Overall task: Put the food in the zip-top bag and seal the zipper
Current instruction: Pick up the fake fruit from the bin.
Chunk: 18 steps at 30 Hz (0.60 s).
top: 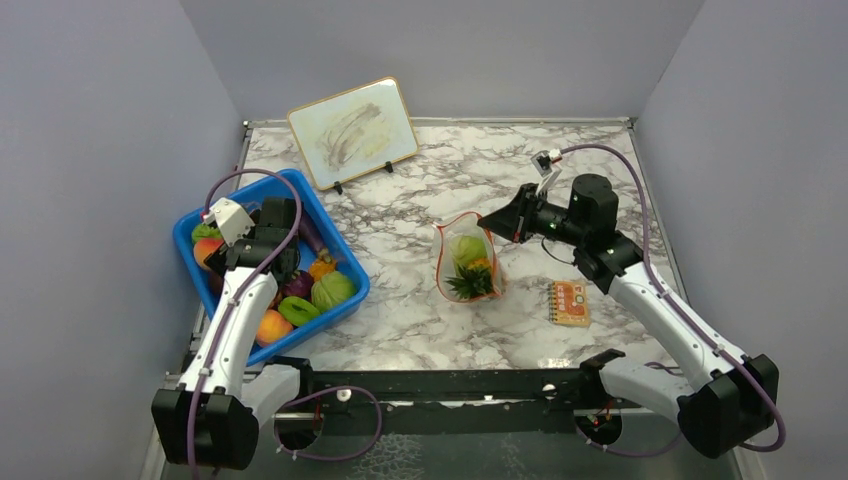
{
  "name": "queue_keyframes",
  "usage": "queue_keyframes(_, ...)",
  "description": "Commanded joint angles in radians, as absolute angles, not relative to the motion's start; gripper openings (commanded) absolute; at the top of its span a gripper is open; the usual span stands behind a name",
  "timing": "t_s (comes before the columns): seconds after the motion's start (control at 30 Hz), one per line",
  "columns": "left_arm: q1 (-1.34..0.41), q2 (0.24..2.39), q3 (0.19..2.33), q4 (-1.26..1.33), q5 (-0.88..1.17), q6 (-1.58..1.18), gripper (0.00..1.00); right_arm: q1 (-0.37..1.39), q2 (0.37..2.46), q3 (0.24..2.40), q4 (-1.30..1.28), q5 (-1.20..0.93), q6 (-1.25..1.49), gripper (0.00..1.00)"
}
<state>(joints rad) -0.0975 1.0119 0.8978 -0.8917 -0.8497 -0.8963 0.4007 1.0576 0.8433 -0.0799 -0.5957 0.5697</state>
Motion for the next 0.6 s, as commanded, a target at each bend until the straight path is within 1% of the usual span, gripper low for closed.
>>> queue_keyframes(0.0, -0.077, 1.031, 0.876, -0.912, -0.879, -0.941, 0.92, 0.405, 1.073, 0.910, -0.114, -0.601, 0.546, 0.01)
queue_keyframes(0.27, -0.059, 1.049, 0.836, -0.864, -0.870, -0.928, 0.91, 0.405, 1.068, 0.925, -0.118, -0.602, 0.553, 0.01)
queue_keyframes(0.33, -0.059, 1.054, 0.839, -0.858, -0.851, -0.928, 0.86, 0.405, 1.061, 0.915, -0.114, -0.600, 0.560, 0.01)
queue_keyframes(0.47, -0.059, 1.034, 0.851, -0.859, -0.843, -0.930, 0.72, 0.405, 1.045, 0.907, -0.123, -0.596, 0.555, 0.01)
queue_keyframes(0.57, -0.060, 1.004, 0.864, -0.861, -0.835, -0.922, 0.66, 0.404, 1.037, 0.904, -0.130, -0.585, 0.549, 0.01)
